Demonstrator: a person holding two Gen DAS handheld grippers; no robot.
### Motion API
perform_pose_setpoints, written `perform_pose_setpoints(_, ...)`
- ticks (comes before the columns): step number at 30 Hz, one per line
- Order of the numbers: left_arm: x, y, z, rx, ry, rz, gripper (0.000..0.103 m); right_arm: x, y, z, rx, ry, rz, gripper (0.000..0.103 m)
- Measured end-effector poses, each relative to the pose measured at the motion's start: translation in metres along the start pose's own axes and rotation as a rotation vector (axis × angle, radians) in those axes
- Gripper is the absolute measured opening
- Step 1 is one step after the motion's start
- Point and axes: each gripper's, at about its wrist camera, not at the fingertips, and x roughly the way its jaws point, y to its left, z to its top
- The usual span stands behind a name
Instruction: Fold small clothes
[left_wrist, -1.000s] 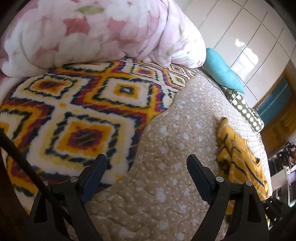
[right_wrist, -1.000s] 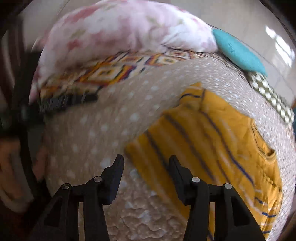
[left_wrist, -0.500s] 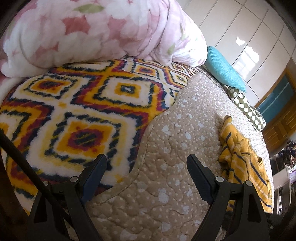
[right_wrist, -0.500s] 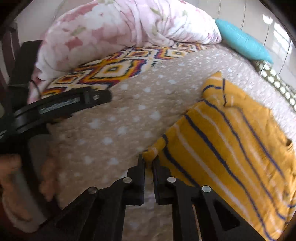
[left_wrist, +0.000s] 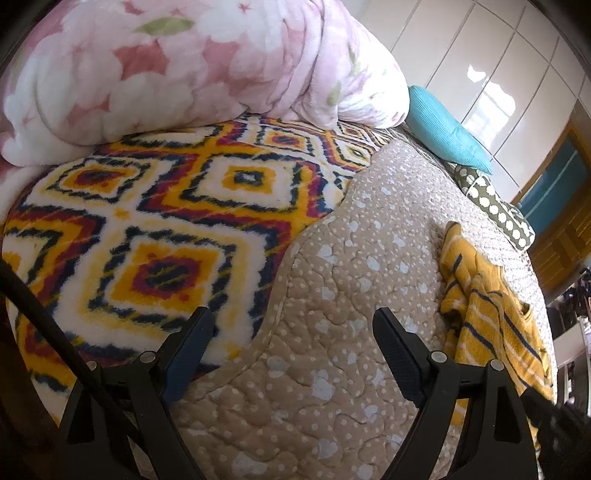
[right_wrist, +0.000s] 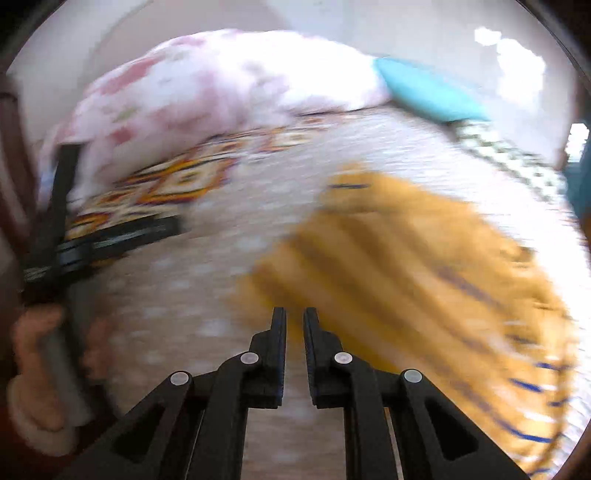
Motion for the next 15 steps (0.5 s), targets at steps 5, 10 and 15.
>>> perform_pose_setpoints(5,-0.004,-0.013,-0.005,0.043,-0.003,-0.007,0.087,0.004,-0.067,-0.024,0.169,0.037,-0.101,0.011)
perform_pose_setpoints(10,-0.01,-0.039,-0.016,0.128,-0.011,-0.04,0.087,-0.01,-0.121,-0.066,0.299,0.037,-0.157,0.015)
perform_pose_setpoints(15,-0.02,-0.074,-0.036,0.251,-0.041,-0.097,0.087,-0.041,-0.175,-0.104,0.445,-0.002,-0.173,0.015)
